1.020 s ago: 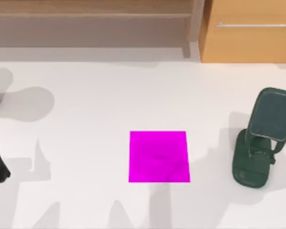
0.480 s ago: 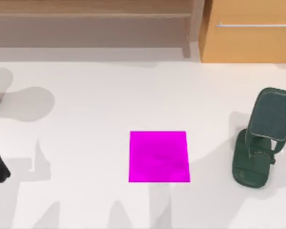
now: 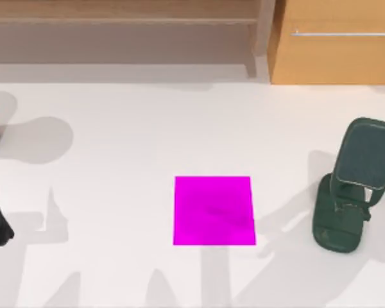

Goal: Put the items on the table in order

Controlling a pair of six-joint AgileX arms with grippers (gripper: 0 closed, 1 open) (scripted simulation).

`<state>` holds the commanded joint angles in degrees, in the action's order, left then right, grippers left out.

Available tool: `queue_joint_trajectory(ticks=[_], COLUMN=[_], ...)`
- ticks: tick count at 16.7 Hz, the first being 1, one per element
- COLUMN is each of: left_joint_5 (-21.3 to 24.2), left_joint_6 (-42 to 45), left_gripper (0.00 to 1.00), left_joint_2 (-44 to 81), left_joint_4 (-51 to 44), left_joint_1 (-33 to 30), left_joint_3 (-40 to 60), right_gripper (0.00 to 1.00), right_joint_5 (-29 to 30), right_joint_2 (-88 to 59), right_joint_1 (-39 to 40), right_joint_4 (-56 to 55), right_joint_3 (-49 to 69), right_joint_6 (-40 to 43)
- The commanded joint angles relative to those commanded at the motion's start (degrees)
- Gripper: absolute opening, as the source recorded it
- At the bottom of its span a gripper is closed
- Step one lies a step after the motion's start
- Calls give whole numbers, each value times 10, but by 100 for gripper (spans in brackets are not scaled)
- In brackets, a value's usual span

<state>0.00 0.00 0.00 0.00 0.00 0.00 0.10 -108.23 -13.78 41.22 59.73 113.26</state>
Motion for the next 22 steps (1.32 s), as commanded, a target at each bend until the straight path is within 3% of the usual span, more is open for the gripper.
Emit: queue_joint_trajectory(ticks=[2,15,22], left_joint_5=[0,0,0], left_joint_6=[0,0,0], left_gripper=[100,100,100], left_joint_2=[0,0,0], left_joint_4=[0,0,0], left_joint_1=[0,0,0], left_joint_3=[0,0,0], right_gripper=[100,2,0], right_joint_5=[0,0,0], right_joint_2=[0,0,0], right_joint_1=[0,0,0], right_joint_4=[0,0,0], right_joint_3=[0,0,0], right_joint_6=[0,0,0])
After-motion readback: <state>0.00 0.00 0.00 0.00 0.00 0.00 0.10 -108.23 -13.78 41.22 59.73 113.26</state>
